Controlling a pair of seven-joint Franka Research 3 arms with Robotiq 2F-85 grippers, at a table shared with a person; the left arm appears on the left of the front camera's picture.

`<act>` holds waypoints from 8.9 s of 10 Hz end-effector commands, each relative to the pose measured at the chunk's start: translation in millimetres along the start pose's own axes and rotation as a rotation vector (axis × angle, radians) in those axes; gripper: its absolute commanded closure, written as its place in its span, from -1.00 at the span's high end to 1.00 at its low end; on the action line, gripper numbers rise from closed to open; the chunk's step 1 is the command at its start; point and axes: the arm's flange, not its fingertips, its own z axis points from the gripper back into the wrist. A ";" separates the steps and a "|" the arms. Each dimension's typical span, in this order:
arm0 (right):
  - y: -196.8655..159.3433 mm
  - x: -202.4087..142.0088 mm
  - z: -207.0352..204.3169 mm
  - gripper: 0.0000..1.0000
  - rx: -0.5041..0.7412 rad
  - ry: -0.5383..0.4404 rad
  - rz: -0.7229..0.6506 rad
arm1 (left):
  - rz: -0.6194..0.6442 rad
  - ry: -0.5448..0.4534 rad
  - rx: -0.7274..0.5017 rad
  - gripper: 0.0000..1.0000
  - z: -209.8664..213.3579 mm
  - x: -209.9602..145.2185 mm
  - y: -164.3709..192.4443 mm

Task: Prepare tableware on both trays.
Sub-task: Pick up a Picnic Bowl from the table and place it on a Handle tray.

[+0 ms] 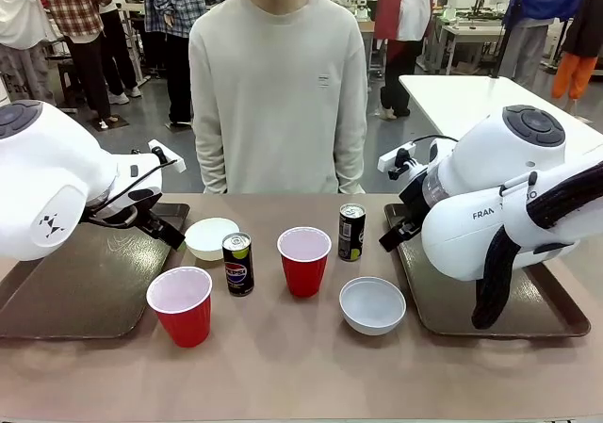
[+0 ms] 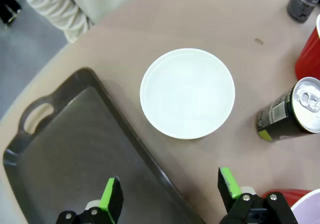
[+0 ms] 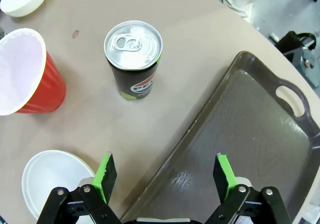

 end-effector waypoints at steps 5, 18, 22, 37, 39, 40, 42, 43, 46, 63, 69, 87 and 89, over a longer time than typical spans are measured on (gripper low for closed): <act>0.0 0.0 -0.1 1.00 0.000 0.000 0.000 | 0.000 0.000 0.000 1.00 0.0 -0.1 0.1; 76.5 -107.1 176.1 1.00 -0.049 0.265 0.030 | -0.139 0.156 -0.114 1.00 154.7 -58.5 -33.7; 21.3 -11.6 169.7 1.00 0.716 -0.143 0.087 | -0.038 -0.042 -0.444 1.00 158.8 -10.1 -12.3; -47.1 -171.1 194.1 1.00 1.044 0.102 -0.655 | 0.422 0.064 -0.880 1.00 195.6 -108.9 98.4; -94.2 -152.1 210.6 1.00 1.035 0.103 -0.666 | 0.415 0.051 -0.882 1.00 190.7 -108.3 97.6; -94.2 -152.1 210.6 1.00 1.035 0.103 -0.666 | 0.415 0.051 -0.882 1.00 190.7 -108.3 97.6; -94.2 -152.1 210.6 1.00 1.035 0.103 -0.666 | 0.415 0.051 -0.882 1.00 190.7 -108.3 97.6; -94.2 -152.1 210.6 1.00 1.035 0.103 -0.666 | 0.415 0.051 -0.882 1.00 190.7 -108.3 97.6; -94.2 -152.1 210.6 1.00 1.035 0.103 -0.666 | 0.415 0.051 -0.882 1.00 190.7 -108.3 97.6; 45.1 -30.0 80.7 1.00 0.125 0.437 -0.445 | 0.415 0.051 -0.882 1.00 190.7 -108.3 97.6; 62.7 -36.9 24.6 1.00 -0.031 0.441 -0.445 | 0.415 0.051 -0.882 1.00 190.7 -108.3 97.6; 65.1 -41.5 -11.9 -1.00 0.081 0.514 -0.391 | 0.415 0.051 -0.882 1.00 190.7 -108.3 97.6; 60.7 -39.6 -3.2 -1.00 0.072 0.509 -0.400 | 0.415 0.051 -0.882 1.00 190.7 -108.3 97.6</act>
